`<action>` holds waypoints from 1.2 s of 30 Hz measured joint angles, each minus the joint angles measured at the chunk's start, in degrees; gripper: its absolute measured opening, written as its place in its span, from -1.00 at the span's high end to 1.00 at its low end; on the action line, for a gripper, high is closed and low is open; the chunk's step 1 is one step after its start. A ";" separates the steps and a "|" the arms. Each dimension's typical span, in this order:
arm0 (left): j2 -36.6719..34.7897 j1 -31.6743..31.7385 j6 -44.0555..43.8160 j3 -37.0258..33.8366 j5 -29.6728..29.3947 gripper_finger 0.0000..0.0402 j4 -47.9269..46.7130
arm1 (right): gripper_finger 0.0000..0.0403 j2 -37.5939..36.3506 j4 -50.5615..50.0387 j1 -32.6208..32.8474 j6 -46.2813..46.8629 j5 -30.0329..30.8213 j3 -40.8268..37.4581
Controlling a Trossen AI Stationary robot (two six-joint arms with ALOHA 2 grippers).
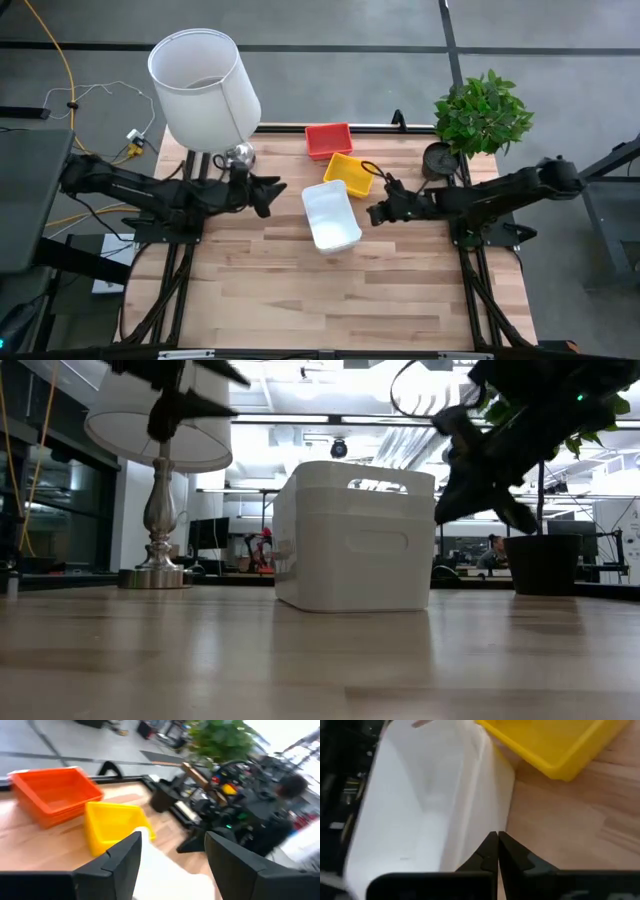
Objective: Stack baskets by color
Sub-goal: Stack the top white bin on the bottom white bin, then adjust the stacked yellow bins
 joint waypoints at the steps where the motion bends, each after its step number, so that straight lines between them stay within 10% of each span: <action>1: 0.08 -0.19 -1.16 -0.79 -1.15 -0.01 0.04 | 1.00 1.16 1.27 -0.31 -0.11 0.09 0.00; 19: -5.60 2.80 6.29 -2.58 -2.40 0.12 -1.26 | 1.00 18.43 4.54 7.15 -0.50 -4.68 11.33; 30: -17.06 4.90 13.43 -2.55 -1.35 0.12 -6.26 | 1.00 10.86 -44.67 0.45 -4.65 10.80 23.59; 36: -18.93 5.45 14.95 -2.55 -0.88 0.12 -7.17 | 1.00 13.02 -40.82 -9.59 -11.87 10.25 21.44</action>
